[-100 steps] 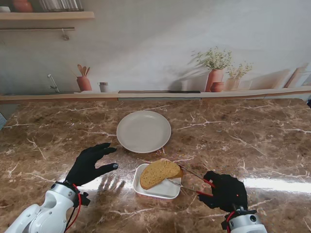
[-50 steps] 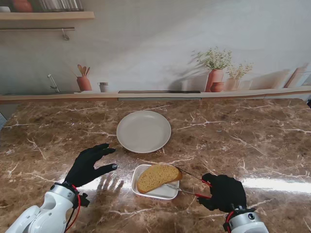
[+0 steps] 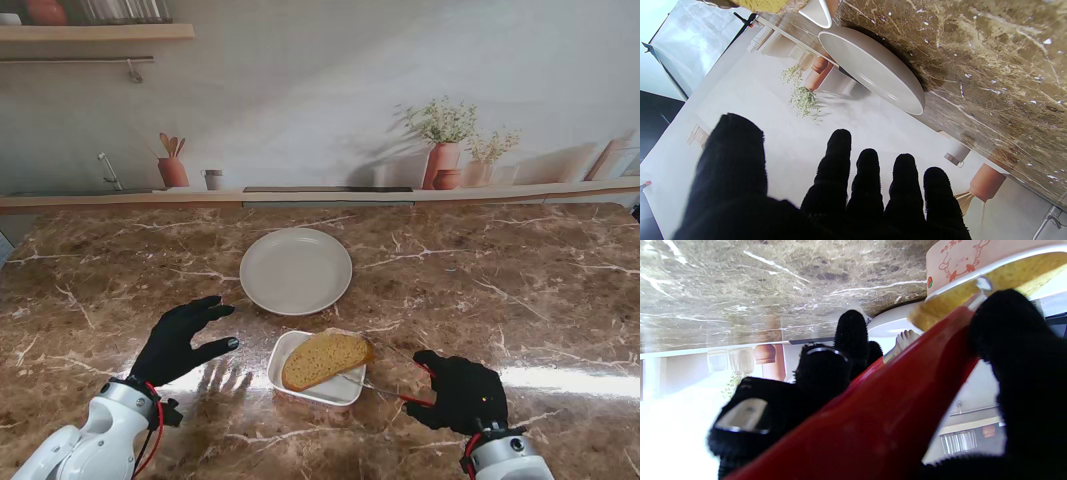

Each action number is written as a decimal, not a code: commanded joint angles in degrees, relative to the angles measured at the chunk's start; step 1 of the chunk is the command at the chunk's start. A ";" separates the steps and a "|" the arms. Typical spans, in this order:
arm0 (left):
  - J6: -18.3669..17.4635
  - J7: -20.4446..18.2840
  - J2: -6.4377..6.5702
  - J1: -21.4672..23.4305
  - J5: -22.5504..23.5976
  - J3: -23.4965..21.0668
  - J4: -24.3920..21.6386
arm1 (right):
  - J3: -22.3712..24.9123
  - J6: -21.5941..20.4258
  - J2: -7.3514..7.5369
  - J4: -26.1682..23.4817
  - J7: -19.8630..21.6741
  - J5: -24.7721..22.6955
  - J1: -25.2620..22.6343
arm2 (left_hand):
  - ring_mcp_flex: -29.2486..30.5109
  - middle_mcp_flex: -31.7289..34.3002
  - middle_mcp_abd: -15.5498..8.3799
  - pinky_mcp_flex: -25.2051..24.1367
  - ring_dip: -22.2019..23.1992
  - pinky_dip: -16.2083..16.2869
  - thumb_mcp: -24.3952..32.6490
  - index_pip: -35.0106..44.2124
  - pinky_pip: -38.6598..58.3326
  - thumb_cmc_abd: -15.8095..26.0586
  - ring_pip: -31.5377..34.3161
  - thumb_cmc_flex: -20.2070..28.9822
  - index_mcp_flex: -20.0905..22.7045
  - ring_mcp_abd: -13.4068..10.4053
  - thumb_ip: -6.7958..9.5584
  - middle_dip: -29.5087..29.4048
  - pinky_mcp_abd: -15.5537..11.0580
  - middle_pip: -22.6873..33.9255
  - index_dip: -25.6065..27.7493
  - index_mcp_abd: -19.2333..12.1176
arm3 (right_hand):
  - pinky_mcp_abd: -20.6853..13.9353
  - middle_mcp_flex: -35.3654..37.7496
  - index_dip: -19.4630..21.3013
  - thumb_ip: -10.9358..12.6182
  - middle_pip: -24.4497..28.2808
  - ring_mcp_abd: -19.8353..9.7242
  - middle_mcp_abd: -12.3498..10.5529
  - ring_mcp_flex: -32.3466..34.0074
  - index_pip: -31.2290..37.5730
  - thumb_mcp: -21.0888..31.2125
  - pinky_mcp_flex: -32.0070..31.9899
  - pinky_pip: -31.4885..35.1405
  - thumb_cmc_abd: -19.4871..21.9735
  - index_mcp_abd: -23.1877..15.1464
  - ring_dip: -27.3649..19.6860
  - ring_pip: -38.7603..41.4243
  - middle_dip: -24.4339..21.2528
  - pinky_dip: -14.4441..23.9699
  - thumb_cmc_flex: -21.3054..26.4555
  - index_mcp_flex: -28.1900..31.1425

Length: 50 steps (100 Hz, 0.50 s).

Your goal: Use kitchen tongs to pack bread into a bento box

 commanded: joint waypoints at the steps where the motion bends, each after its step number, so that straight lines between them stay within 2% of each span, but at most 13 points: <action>1: -0.13 0.25 -0.13 0.52 0.21 0.00 -0.02 | 0.15 -0.04 0.11 0.32 0.44 0.03 -0.05 | -1.92 -1.12 -0.61 -0.10 -0.60 -0.93 -1.94 0.33 -2.51 1.93 -1.75 0.13 0.36 -2.30 2.02 -0.65 -0.83 -1.47 0.16 -1.51 | -10.98 -0.73 -0.60 2.66 0.88 -2.54 -2.65 2.29 -1.01 0.29 5.06 10.08 2.81 -1.22 -1.11 -0.21 -0.76 1.55 2.15 -2.18; 15: -0.33 0.39 -0.14 0.53 0.35 -0.06 0.11 | 0.42 -0.58 0.13 0.40 0.50 0.07 -0.02 | -1.90 -1.11 -0.65 -0.08 -0.59 -0.93 -1.94 0.38 -2.64 1.91 -1.72 0.12 0.43 -2.41 2.03 -0.62 -0.92 -1.43 0.17 -1.53 | -10.89 -1.32 -0.81 2.66 1.07 -2.58 -2.67 1.99 -1.15 -0.96 4.98 9.70 3.53 -1.29 -1.17 -0.78 -0.80 1.41 2.46 -2.52; 21: -0.33 0.37 -0.13 0.56 0.35 -0.09 0.11 | 0.80 -0.84 0.10 0.24 0.49 0.11 -0.22 | -1.92 -1.14 -0.64 -0.07 -0.59 -0.92 -1.92 0.39 -2.67 1.98 -1.72 0.14 0.43 -2.39 2.04 -0.63 -0.91 -1.44 0.17 -1.61 | -10.80 -1.44 -1.00 3.52 1.27 -2.56 -2.61 2.03 -0.85 -4.15 4.99 9.61 5.42 -1.26 -0.94 -0.95 -0.97 1.37 3.28 -2.54; 27: -0.32 0.36 -0.13 0.57 0.38 -0.12 0.10 | 1.28 -1.26 0.00 -0.04 0.34 0.53 -0.51 | -1.92 -1.08 -0.66 -0.09 -0.59 -0.92 -1.93 0.38 -2.72 1.93 -1.71 0.14 0.36 -2.38 2.03 -0.62 -0.92 -1.41 0.17 -1.59 | -10.66 -1.45 -1.15 5.39 1.36 -2.51 -2.61 1.95 -0.53 -9.31 4.96 9.47 7.33 -1.40 -0.80 -1.07 -1.08 1.32 2.93 -2.51; 30: -0.33 0.32 -0.12 0.57 0.36 -0.14 0.07 | 1.51 -1.45 -0.06 -0.19 0.23 0.80 -0.67 | -1.90 -1.12 -0.71 -0.10 -0.59 -0.94 -1.95 0.40 -2.76 1.93 -1.70 0.10 0.40 -2.41 2.03 -0.62 -0.92 -1.42 0.17 -1.61 | -10.67 -1.46 -1.16 6.64 1.34 -2.49 -2.63 1.92 -0.40 -8.49 4.95 9.45 6.32 -1.41 -0.76 -1.10 -1.12 1.31 1.67 -2.45; 34: -0.38 0.35 -0.13 0.54 0.39 -0.13 0.11 | 1.75 -1.73 -0.16 -0.29 -0.16 1.21 -0.79 | -1.97 -1.12 -0.67 -0.09 -0.60 -0.95 -1.96 0.40 -2.80 1.95 -1.73 0.05 0.39 -2.36 2.02 -0.62 -0.92 -1.42 0.17 -1.63 | -10.65 -1.40 -1.13 7.13 1.35 -2.39 -2.54 1.83 -0.25 -7.72 4.93 9.40 5.79 -1.49 -0.75 -1.14 -1.13 1.29 1.18 -2.33; 50: -0.63 0.41 -0.11 0.36 0.50 -0.03 0.29 | 2.12 -3.37 -0.64 -0.36 -1.39 4.41 -0.78 | -1.90 -1.08 -0.72 -0.04 -0.60 -0.92 -1.96 0.39 -2.89 1.97 -1.72 -0.02 0.33 -2.32 2.03 -0.63 -0.83 -1.45 0.17 -1.63 | -9.56 -0.49 0.23 7.05 1.51 -1.91 -2.21 2.03 2.02 -6.78 4.85 9.42 5.11 -2.02 -0.63 -0.94 -1.13 1.32 1.33 -0.14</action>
